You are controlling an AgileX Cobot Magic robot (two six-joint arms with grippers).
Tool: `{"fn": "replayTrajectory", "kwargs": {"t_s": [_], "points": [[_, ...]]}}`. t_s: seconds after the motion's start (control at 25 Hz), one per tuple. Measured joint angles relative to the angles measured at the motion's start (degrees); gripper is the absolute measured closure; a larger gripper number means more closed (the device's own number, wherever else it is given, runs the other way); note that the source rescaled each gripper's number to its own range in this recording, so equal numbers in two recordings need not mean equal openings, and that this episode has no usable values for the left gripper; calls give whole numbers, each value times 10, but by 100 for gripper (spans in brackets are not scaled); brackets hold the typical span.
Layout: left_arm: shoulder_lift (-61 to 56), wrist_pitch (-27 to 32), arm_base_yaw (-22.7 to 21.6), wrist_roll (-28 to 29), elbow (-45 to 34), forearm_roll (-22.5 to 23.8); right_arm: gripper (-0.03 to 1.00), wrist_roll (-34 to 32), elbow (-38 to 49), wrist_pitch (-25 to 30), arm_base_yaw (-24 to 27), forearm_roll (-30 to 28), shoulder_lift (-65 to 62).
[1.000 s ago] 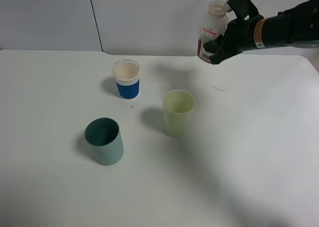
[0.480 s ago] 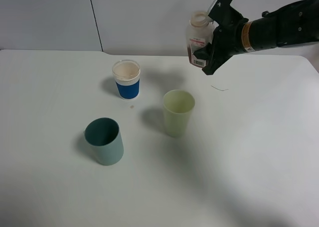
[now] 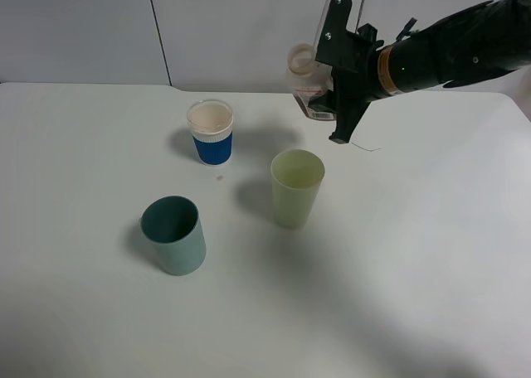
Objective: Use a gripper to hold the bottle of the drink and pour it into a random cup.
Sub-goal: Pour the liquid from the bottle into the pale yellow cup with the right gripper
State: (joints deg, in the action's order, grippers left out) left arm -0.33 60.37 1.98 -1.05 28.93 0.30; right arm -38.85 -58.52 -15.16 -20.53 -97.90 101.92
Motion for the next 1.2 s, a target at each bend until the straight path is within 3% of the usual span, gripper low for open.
{"fn": "replayTrajectory", "kwargs": {"t_s": [0.2,0.44,0.96,1.2], "points": [[0,0,0,0,0,0,97,-8,0,-4,0,-14,0],[0,0,0,0,0,0,97,21,0,-50,0,-15,0],[0,0,0,0,0,0,97,54,0,-50,0,-18,0],[0,0,0,0,0,0,97,35,0,-48,0,-19,0]]}}
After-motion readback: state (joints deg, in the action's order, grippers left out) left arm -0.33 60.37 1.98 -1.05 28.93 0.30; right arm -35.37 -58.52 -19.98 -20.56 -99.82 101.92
